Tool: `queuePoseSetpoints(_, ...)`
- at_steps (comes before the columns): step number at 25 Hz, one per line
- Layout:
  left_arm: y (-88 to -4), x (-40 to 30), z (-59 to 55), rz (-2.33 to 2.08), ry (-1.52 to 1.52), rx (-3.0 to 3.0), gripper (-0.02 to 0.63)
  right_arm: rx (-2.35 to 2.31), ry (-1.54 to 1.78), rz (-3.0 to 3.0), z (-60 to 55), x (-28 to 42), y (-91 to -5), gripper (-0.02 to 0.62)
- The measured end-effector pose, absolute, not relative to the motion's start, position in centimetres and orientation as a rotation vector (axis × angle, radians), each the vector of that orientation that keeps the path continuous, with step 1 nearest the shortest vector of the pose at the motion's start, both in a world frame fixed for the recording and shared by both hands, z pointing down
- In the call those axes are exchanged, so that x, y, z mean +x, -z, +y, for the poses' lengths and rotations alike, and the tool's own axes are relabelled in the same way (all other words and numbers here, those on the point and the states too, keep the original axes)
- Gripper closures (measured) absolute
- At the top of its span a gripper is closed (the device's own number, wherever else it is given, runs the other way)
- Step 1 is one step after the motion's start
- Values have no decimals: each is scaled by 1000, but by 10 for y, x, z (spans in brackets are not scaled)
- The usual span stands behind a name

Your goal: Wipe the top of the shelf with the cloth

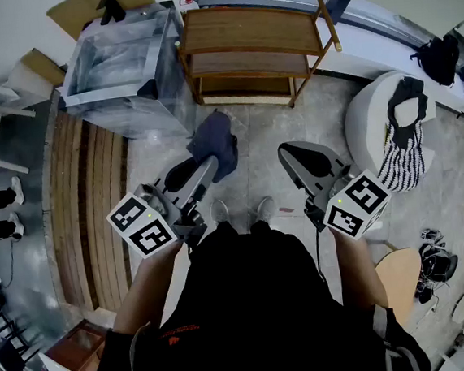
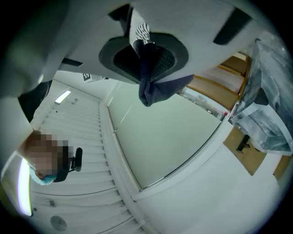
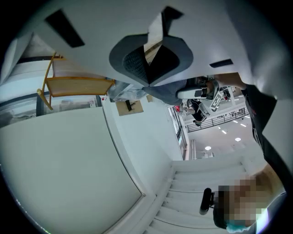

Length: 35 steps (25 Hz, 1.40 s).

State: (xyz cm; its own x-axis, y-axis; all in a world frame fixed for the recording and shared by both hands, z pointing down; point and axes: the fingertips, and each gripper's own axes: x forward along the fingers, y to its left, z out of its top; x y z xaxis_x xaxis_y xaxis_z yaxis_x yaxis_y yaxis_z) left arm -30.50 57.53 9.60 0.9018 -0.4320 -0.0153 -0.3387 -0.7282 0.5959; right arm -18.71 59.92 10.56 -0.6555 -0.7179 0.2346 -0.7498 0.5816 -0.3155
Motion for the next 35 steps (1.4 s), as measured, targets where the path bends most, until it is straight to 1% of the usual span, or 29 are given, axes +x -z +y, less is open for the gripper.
queuePoseSetpoints(14, -98, -285, 580, -583, 187, 2454, 554, 1301, -668, -2729, 603, -156, -112, 591)
queuePoseSetpoints(28, -90, -229, 586, -618, 218, 2454, 554, 1305, -660, -2755, 621, -78, -112, 591)
queuePoseSetpoints(35, -89, -214, 578, -637, 216, 2453, 554, 1346, -692, -2747, 623, -43, -119, 591)
